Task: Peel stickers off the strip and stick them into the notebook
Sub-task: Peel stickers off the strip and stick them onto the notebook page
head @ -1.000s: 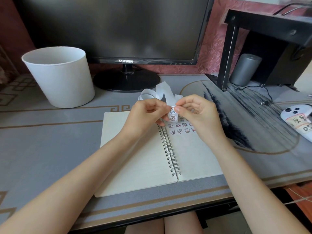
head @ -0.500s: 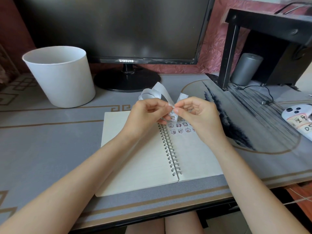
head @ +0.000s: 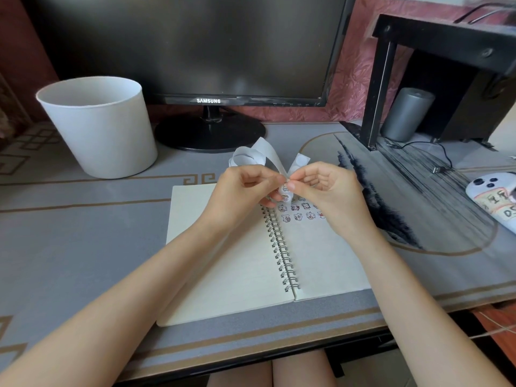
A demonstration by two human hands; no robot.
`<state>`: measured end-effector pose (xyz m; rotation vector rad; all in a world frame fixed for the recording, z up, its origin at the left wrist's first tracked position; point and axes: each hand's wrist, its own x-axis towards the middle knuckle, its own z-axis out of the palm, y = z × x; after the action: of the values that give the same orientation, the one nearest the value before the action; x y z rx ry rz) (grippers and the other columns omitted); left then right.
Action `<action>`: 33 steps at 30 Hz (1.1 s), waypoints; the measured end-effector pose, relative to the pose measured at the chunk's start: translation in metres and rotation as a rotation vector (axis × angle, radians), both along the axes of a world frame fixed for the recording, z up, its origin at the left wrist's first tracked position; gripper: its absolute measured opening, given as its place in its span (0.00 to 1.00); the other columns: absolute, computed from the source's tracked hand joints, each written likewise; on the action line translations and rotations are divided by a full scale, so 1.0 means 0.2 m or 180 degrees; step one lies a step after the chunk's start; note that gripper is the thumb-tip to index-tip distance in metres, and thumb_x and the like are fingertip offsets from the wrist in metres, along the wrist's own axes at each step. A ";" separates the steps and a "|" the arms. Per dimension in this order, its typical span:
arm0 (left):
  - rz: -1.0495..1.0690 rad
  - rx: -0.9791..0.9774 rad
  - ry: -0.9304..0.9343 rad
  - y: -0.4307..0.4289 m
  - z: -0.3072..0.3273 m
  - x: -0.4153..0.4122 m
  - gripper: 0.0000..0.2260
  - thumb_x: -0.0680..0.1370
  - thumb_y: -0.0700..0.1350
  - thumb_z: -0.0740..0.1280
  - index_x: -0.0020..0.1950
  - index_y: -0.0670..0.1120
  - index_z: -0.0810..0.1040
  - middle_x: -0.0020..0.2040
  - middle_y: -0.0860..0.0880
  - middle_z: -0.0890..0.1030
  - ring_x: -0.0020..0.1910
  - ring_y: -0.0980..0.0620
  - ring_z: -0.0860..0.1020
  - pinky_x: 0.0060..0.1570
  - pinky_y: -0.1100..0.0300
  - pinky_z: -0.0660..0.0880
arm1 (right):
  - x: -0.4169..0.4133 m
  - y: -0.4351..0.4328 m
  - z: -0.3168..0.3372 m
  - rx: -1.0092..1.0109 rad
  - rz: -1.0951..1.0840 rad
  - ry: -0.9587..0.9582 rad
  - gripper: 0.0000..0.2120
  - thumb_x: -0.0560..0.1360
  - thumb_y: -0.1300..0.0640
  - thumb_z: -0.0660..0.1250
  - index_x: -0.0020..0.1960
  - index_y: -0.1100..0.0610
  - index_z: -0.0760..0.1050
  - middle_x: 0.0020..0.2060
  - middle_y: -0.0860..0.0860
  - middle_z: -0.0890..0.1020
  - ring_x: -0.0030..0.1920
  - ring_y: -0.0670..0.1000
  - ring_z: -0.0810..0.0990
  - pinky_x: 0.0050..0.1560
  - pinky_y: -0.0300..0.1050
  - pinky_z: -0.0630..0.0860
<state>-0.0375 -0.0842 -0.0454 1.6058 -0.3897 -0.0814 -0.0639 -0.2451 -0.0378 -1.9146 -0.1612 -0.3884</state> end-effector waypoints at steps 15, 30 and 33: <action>0.0130 -0.0018 0.0154 0.00 0.01 0.00 0.08 0.78 0.38 0.66 0.46 0.34 0.81 0.33 0.45 0.81 0.33 0.55 0.80 0.37 0.63 0.80 | -0.06 -0.01 -0.01 -0.0834 -0.0018 -0.0298 0.05 0.72 0.58 0.72 0.41 0.50 0.78 0.45 0.43 0.77 0.48 0.42 0.75 0.45 0.30 0.64; 0.0285 0.0036 0.0139 0.01 0.01 0.00 0.08 0.78 0.38 0.66 0.40 0.40 0.80 0.34 0.43 0.82 0.33 0.54 0.80 0.40 0.62 0.80 | -0.12 -0.04 0.00 -0.0226 0.0082 0.1452 0.01 0.71 0.58 0.73 0.41 0.55 0.81 0.33 0.48 0.81 0.29 0.41 0.74 0.37 0.32 0.71; 0.0278 0.0036 0.0141 0.00 0.01 0.00 0.08 0.78 0.38 0.66 0.40 0.41 0.80 0.34 0.44 0.82 0.32 0.55 0.80 0.40 0.62 0.80 | -0.12 -0.03 0.00 -0.0250 0.0111 0.1477 0.02 0.70 0.58 0.73 0.40 0.56 0.82 0.32 0.49 0.81 0.28 0.43 0.72 0.41 0.40 0.70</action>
<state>-0.0368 -0.0832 -0.0435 1.6272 -0.2851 -0.0527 -0.0877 -0.2518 -0.0376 -2.0235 0.0986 0.0926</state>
